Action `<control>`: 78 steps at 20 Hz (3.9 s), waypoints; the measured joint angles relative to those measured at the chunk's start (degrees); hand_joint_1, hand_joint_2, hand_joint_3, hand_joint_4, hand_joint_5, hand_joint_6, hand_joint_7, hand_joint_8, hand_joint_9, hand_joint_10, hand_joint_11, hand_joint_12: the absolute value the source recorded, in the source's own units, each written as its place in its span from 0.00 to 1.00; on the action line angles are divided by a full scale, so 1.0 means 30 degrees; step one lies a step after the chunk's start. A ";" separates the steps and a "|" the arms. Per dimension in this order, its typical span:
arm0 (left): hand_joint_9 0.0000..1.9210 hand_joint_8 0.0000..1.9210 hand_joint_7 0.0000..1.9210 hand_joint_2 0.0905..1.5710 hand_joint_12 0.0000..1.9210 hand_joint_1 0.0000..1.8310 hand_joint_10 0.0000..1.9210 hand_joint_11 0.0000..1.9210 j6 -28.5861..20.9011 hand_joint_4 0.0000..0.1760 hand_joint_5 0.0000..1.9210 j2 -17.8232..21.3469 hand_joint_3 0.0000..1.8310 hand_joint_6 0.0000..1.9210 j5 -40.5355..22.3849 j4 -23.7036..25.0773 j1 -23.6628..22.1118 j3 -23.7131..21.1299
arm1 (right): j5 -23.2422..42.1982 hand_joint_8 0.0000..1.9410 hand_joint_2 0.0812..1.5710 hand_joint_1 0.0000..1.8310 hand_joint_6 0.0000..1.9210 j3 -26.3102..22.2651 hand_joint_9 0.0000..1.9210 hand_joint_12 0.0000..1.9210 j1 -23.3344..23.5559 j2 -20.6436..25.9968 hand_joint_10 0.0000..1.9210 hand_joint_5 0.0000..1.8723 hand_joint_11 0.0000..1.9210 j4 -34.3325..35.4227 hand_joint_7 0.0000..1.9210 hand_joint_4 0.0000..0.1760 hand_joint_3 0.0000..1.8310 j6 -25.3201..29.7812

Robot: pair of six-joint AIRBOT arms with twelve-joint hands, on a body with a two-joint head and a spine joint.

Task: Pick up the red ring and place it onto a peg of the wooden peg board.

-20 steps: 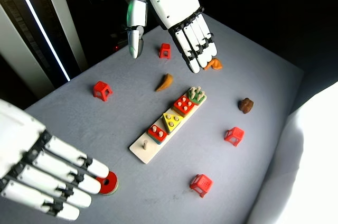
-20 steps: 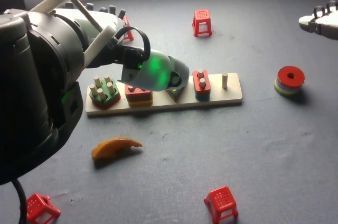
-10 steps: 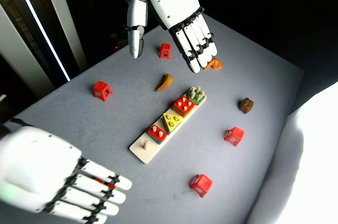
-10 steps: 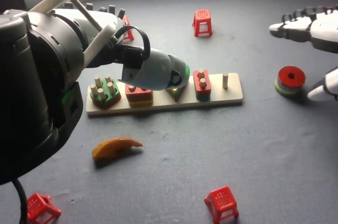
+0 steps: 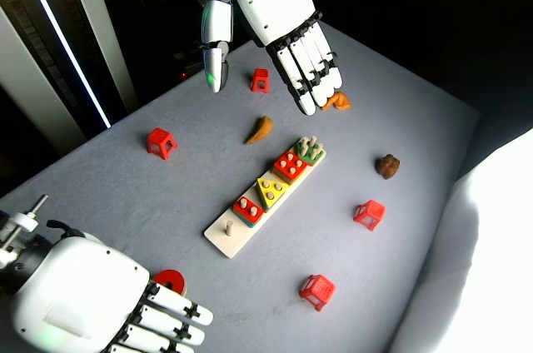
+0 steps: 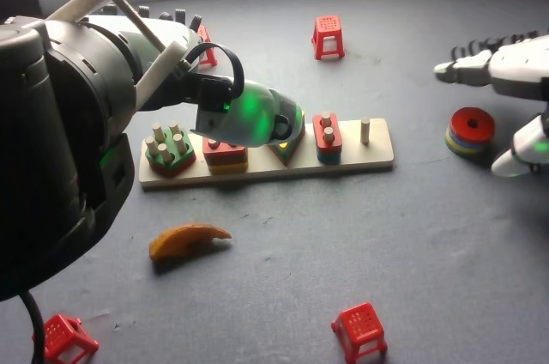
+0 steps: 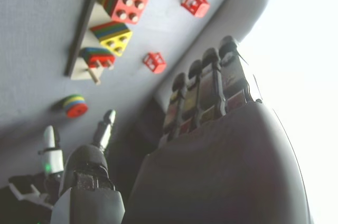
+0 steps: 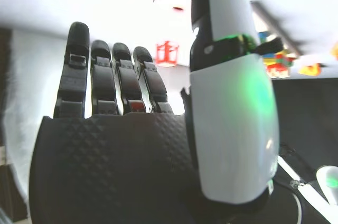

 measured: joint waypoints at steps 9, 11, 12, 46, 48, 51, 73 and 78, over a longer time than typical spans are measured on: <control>0.00 0.00 0.00 0.68 0.00 0.00 0.00 0.00 0.0000 0.00 0.00 0.0000 0.01 0.00 0.0000 0.0000 0.0000 0.0000 | -0.0044 0.01 0.58 0.70 0.01 0.1246 0.08 0.51 -0.0146 -0.0998 0.02 0.09 0.00 -0.0029 0.08 0.00 0.00 -0.0692; 0.00 0.00 0.00 0.69 0.00 0.00 0.00 0.00 0.0007 0.00 0.00 0.0000 0.01 0.00 0.0007 -0.0007 0.0000 0.0000 | -0.0036 0.01 0.58 0.69 0.01 0.1297 0.10 0.56 -0.0350 -0.1275 0.02 0.11 0.00 -0.0015 0.10 0.00 0.00 -0.0816; 0.00 0.00 0.00 0.69 0.00 0.00 0.00 0.00 0.0000 0.00 0.00 0.0000 0.01 0.00 0.0015 0.0000 0.0000 0.0000 | 0.0124 0.01 0.59 0.70 0.01 0.1384 0.11 0.55 -0.0364 -0.1413 0.03 0.12 0.00 0.0007 0.11 0.00 0.00 -0.0823; 0.00 0.00 0.00 0.73 0.00 0.00 0.00 0.00 0.0000 0.00 0.00 0.0000 0.01 0.00 -0.0029 0.0000 0.0000 0.0000 | 0.0401 0.37 0.65 0.76 0.47 0.1676 0.53 0.60 0.2739 -0.2324 0.51 0.55 0.45 -0.0022 0.59 0.00 0.00 -0.2871; 0.00 0.00 0.00 0.73 0.00 0.00 0.00 0.00 0.0000 0.00 0.01 0.0000 0.01 0.00 0.0029 -0.0007 0.0000 0.0000 | 0.0597 0.36 0.66 0.76 0.48 0.1683 0.53 0.61 0.3147 -0.2557 0.52 0.55 0.45 -0.0029 0.58 0.00 0.00 -0.3067; 0.00 0.00 0.00 0.73 0.00 0.00 0.00 0.00 0.0007 0.00 0.02 0.0000 0.00 0.01 0.0000 0.0000 0.0000 0.0000 | 0.0765 0.40 0.66 0.76 0.49 0.1683 0.52 0.61 0.3548 -0.3104 0.54 0.54 0.44 -0.0015 0.56 0.00 0.00 -0.3621; 0.00 0.00 0.00 0.71 0.00 0.00 0.00 0.00 0.0000 0.00 0.00 0.0000 0.00 0.00 0.0000 0.0000 0.0000 0.0000 | 0.0670 0.37 0.66 0.76 0.47 0.1275 0.52 0.61 0.3519 -0.4364 0.52 0.54 0.42 -0.0022 0.60 0.00 0.00 -0.5151; 0.00 0.00 0.00 0.71 0.01 0.00 0.00 0.01 0.0000 0.00 0.01 0.0000 0.00 0.00 0.0007 -0.0007 0.0000 0.0000 | 0.0576 0.41 0.67 0.76 0.50 0.1275 0.51 0.65 0.3330 -0.4364 0.55 0.54 0.42 -0.0029 0.56 0.00 0.00 -0.5391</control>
